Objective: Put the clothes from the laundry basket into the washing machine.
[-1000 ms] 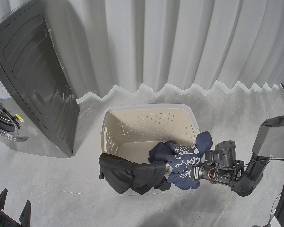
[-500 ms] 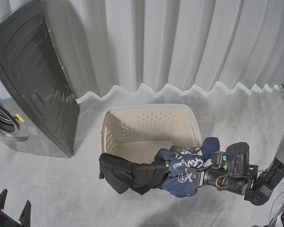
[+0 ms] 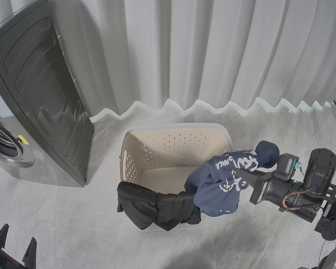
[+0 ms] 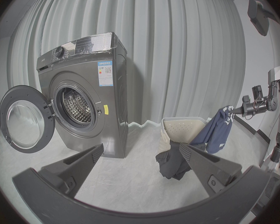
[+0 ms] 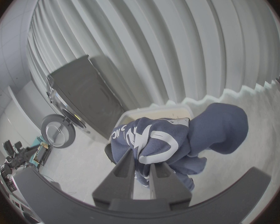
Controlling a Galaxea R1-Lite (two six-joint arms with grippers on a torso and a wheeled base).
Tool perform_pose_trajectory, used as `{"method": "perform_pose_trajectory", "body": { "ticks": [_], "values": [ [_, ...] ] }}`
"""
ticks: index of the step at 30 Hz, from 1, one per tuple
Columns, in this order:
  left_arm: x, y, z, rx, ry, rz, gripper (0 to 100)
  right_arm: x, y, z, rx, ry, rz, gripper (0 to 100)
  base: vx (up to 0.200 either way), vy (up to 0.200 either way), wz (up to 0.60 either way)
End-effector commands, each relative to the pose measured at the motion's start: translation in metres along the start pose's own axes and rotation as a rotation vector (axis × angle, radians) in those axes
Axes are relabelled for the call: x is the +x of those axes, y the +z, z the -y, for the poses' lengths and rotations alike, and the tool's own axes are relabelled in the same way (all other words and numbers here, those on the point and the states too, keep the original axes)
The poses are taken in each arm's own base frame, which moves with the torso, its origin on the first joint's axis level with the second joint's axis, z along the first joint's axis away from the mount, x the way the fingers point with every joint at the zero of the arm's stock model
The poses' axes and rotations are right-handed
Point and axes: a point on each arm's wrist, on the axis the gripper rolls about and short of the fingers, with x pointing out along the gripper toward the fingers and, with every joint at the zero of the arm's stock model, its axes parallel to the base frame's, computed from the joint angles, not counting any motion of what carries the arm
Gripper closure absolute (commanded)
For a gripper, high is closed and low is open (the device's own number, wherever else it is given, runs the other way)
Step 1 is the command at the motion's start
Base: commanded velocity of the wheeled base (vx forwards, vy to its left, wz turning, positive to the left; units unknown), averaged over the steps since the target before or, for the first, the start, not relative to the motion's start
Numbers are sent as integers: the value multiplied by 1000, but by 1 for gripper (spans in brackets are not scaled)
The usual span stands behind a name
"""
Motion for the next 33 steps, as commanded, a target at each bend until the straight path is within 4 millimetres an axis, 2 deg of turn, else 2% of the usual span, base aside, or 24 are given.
{"method": "perform_pose_trajectory", "body": {
  "ticks": [1,6,10,14,29,33],
  "values": [
    [0,-4,0,1,1,-3,0,-13,29,-9,-26,59,162,100,0,0,0],
    [0,-4,0,1,1,-3,0,-6,53,-11,-74,64,286,100,0,0,0],
    [0,-4,0,1,-1,-3,0,-6,63,-13,-79,79,315,100,0,0,0],
    [0,-4,0,4,-2,-4,0,-8,62,-18,-107,100,318,100,0,0,0],
    [1,-4,0,4,-4,-7,0,-22,73,-23,-152,147,383,100,-200,0,0],
    [0,-4,0,2,-4,-6,0,-22,72,-23,-155,157,376,100,0,0,0]
  ]
}}
